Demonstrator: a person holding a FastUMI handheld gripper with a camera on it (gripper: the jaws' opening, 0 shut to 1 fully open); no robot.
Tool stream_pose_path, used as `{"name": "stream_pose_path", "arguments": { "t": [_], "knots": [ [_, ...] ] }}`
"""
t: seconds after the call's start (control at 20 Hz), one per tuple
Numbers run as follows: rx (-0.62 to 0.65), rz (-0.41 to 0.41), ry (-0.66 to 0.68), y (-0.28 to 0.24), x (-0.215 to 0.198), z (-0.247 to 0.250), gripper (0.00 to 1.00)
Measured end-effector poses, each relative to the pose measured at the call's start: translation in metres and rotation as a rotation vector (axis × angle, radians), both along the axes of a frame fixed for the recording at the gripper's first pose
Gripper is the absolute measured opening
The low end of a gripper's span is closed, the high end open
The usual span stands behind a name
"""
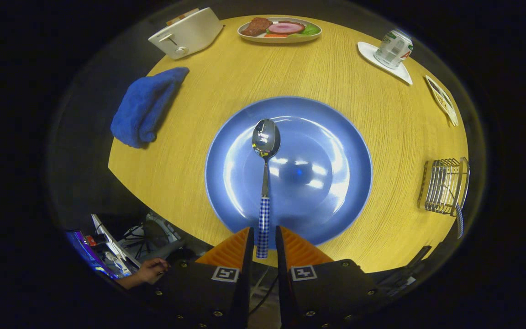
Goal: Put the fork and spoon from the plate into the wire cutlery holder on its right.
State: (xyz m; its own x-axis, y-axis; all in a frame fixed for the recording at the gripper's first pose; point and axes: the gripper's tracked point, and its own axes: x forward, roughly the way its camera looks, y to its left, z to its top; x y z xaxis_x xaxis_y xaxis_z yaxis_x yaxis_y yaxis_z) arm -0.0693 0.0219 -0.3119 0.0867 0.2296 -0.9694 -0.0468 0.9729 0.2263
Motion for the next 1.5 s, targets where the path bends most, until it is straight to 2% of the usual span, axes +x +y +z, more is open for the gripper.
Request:
{"name": "stream_pose_path", "arguments": {
  "t": [0.55,0.65,0.9,1.05,1.35,1.4,1.5],
  "knots": [
    [-0.057,0.051,0.066,-0.003,-0.011,-0.030,0.27],
    [-0.055,0.080,0.065,-0.002,-0.006,-0.029,0.12],
    [-0.043,0.169,0.075,-0.007,-0.010,-0.027,0.11],
    [-0.041,0.183,0.062,-0.019,-0.008,-0.012,0.11],
    [-0.024,0.152,0.020,-0.041,0.002,0.000,0.11],
    [-0.025,0.160,0.042,-0.045,-0.001,0.002,0.02],
    [-0.019,0.146,0.041,-0.050,-0.001,0.004,0.02]
  ]
}}
